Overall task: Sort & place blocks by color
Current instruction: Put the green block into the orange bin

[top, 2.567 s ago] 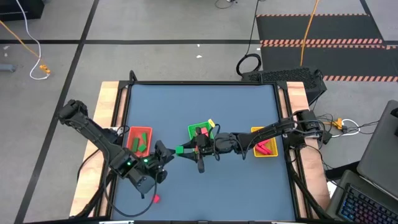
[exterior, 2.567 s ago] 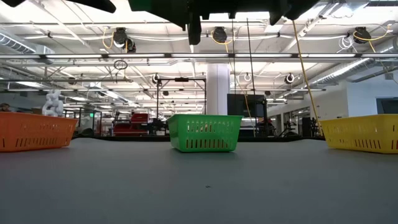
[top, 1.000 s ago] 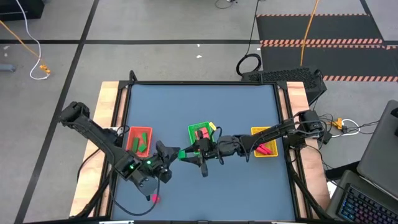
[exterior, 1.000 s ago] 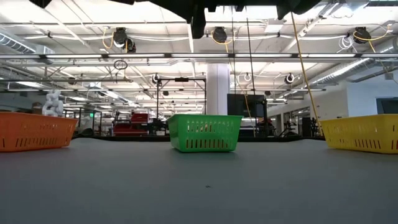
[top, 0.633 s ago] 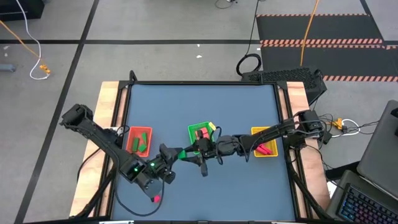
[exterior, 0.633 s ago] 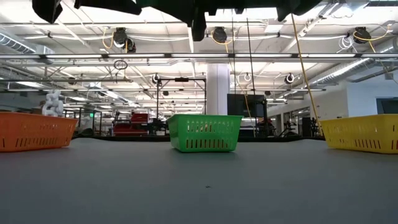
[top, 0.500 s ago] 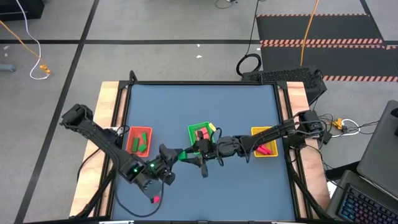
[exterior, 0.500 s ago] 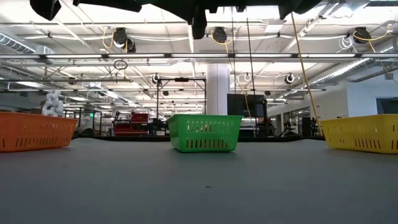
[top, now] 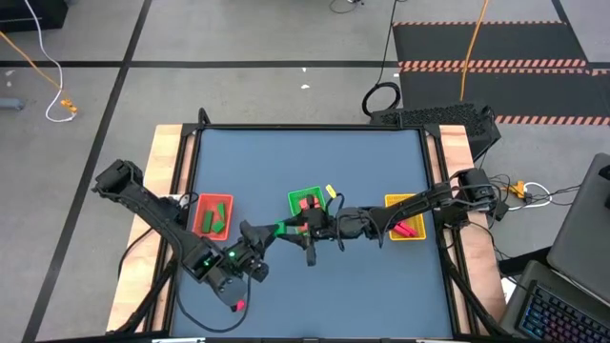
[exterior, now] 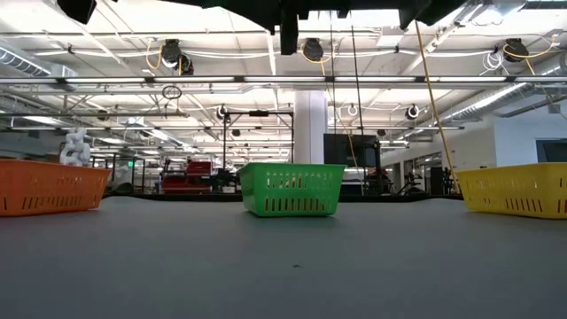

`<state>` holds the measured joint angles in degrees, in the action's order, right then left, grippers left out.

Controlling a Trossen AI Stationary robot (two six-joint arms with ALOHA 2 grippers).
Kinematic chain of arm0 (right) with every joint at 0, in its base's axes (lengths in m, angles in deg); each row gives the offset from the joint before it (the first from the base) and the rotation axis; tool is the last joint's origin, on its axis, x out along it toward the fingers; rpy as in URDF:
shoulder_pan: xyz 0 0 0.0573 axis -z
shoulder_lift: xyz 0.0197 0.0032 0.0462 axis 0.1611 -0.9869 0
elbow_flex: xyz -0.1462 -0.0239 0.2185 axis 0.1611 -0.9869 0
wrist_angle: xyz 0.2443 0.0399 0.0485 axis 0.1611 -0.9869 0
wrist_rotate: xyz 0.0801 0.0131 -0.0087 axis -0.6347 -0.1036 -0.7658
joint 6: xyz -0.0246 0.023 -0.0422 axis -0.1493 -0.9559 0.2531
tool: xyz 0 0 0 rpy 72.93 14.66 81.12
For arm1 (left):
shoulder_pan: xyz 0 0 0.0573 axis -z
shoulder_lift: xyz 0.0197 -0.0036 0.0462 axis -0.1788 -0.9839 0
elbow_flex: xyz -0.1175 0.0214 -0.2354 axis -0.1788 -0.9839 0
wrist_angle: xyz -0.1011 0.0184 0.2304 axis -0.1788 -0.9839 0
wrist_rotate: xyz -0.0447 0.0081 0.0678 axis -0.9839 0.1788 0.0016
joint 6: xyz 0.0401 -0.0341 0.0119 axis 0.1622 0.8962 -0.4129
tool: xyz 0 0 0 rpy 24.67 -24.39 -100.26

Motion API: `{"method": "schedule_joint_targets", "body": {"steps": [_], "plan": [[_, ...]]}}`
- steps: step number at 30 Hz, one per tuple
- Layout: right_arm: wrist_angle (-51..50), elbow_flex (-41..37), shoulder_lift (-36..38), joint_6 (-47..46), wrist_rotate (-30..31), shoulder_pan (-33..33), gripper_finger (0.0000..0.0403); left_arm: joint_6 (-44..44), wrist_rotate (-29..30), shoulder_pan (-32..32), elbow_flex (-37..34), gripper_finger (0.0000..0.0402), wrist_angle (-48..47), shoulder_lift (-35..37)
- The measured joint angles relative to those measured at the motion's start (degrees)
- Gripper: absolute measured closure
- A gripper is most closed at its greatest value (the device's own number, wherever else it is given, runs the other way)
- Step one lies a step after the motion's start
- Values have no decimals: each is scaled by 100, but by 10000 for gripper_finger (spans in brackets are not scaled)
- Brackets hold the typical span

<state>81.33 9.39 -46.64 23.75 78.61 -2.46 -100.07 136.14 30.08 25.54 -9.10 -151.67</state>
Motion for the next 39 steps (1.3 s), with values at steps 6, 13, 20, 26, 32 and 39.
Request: {"method": "schedule_joint_targets", "body": {"steps": [6, 13, 20, 26, 32, 39], "plan": [[110, -22, -15, -1, 625, -44, 271, -69, 86, 15, 7, 227, 140, 2], [225, -24, -15, -36, 552, -173, 271, -352, 91, -76, 7, 227, 447, 2], [264, -24, -15, -42, 484, -186, 271, -377, 135, -116, 7, 227, 493, 2], [407, -24, -15, -66, 454, -207, 271, -389, 163, -190, 7, 227, 481, 2], [514, -24, -15, -130, 296, -222, 271, -414, 173, -203, 7, 227, 461, 7], [524, -24, -15, -176, 292, -250, 271, -424, 186, -216, 7, 227, 143, 7]]}}
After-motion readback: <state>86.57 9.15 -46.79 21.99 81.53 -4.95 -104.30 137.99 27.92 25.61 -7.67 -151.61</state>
